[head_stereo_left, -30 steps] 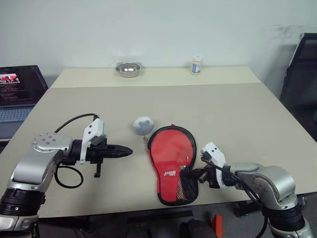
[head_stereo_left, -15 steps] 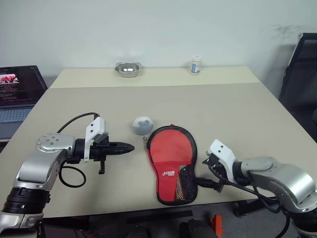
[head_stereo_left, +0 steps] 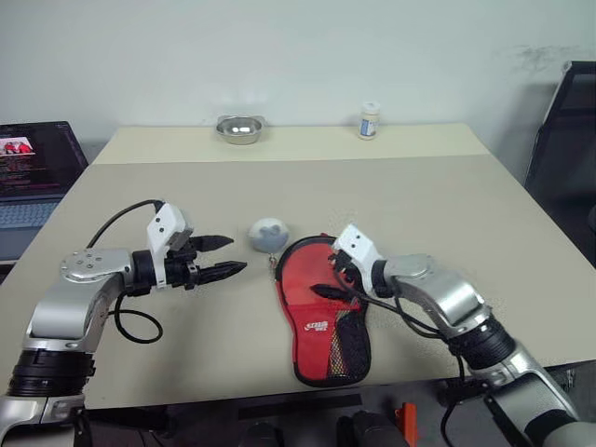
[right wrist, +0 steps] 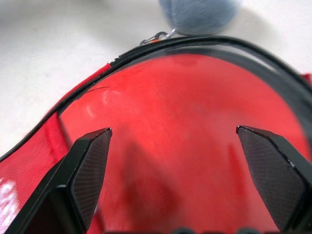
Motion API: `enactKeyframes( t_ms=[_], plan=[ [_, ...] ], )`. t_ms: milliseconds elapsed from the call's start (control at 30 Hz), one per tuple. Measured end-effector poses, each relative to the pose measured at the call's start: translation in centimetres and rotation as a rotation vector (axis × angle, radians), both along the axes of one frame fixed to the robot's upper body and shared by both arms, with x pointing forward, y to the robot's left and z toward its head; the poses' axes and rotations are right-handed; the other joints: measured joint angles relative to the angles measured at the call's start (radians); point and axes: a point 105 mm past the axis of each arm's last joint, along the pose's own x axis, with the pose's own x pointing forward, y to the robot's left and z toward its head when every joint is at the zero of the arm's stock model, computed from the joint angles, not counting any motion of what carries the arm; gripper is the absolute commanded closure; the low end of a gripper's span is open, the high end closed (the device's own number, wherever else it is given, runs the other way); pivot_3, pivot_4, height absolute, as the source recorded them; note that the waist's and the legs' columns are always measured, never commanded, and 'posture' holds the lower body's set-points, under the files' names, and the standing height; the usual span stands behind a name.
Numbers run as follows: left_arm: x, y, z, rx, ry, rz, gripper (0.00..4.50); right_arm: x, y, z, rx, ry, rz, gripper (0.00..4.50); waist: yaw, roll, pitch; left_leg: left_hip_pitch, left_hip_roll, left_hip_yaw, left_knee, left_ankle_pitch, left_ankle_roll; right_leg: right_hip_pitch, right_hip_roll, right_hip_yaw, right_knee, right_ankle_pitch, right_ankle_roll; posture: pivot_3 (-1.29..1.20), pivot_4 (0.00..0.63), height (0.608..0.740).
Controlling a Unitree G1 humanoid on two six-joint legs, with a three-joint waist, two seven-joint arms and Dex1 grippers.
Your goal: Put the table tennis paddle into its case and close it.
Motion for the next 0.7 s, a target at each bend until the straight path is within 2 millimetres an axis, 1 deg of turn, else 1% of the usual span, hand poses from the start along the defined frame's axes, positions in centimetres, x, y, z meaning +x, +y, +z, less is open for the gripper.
enactKeyframes(
  t_ms=[67, 167, 233, 267, 333, 467, 600, 700],
  plan=[
    [0.7, 0.4, 0.1, 0.004, -0.016, 0.037, 0.04, 0.3, 0.5, -0.4, 0.010, -0.003, -0.006, 0.00, 0.000, 0.000, 0.000, 0.000, 0.000, 0.000, 0.000, 0.000, 0.000, 0.000, 0.000, 0.000, 0.000, 0.000, 0.000, 0.00, 0.150, 0.740],
    [2.9, 1.5, 0.7, 0.028, -0.062, 0.149, 0.04, 0.8, 1.5, -1.0, 0.023, -0.014, -0.026, 0.00, 0.001, 0.000, 0.000, 0.001, -0.001, 0.000, 0.001, 0.000, 0.000, 0.001, 0.001, -0.001, 0.001, 0.000, -0.001, 0.00, 0.150, 0.740],
    [4.0, 1.7, 0.8, 0.048, -0.062, 0.174, 0.04, 1.2, 2.1, -1.1, 0.029, -0.026, -0.033, 0.00, 0.001, 0.000, 0.000, 0.002, -0.001, 0.000, 0.000, 0.000, 0.000, 0.001, 0.001, -0.001, 0.001, 0.000, -0.001, 0.00, 0.150, 0.740],
    [4.6, 1.5, 0.8, 0.044, -0.054, 0.173, 0.04, 1.3, 2.2, -1.1, 0.034, -0.029, -0.035, 0.00, 0.001, -0.001, 0.000, 0.002, -0.001, 0.000, 0.000, 0.000, 0.000, 0.001, 0.001, -0.001, 0.001, 0.001, -0.001, 0.00, 0.150, 0.740],
    [5.5, 0.7, 0.5, 0.028, -0.027, 0.160, 0.04, 1.5, 2.4, -1.2, 0.040, -0.035, -0.043, 0.00, 0.001, -0.001, -0.001, 0.002, -0.001, 0.001, 0.000, 0.000, 0.000, 0.002, 0.001, -0.001, 0.001, 0.001, -0.001, 0.00, 0.150, 0.740],
    [7.6, -1.6, -0.7, 0.017, 0.032, 0.125, 0.04, 1.3, 2.8, -1.4, 0.044, -0.039, -0.041, 0.00, 0.003, -0.003, -0.002, 0.002, -0.001, 0.001, 0.001, 0.000, 0.000, 0.002, 0.001, -0.001, 0.001, 0.001, -0.001, 0.00, 0.150, 0.740],
    [8.4, -4.0, -1.1, -0.003, 0.068, 0.038, 0.04, 0.7, 2.9, -1.6, 0.055, -0.038, -0.036, 0.00, -0.001, -0.003, -0.002, 0.002, -0.001, 0.001, 0.001, 0.000, 0.000, 0.002, 0.002, 0.000, 0.001, 0.001, -0.002, 0.00, 0.150, 0.740],
    [8.6, -4.7, -1.2, 0.007, 0.085, -0.005, 0.04, 0.5, 3.0, -1.7, 0.058, -0.039, -0.036, 0.00, -0.003, -0.003, -0.002, 0.003, -0.001, 0.001, 0.001, 0.000, 0.000, 0.002, 0.002, 0.000, 0.002, 0.001, -0.001, 0.00, 0.150, 0.740]
  ],
)
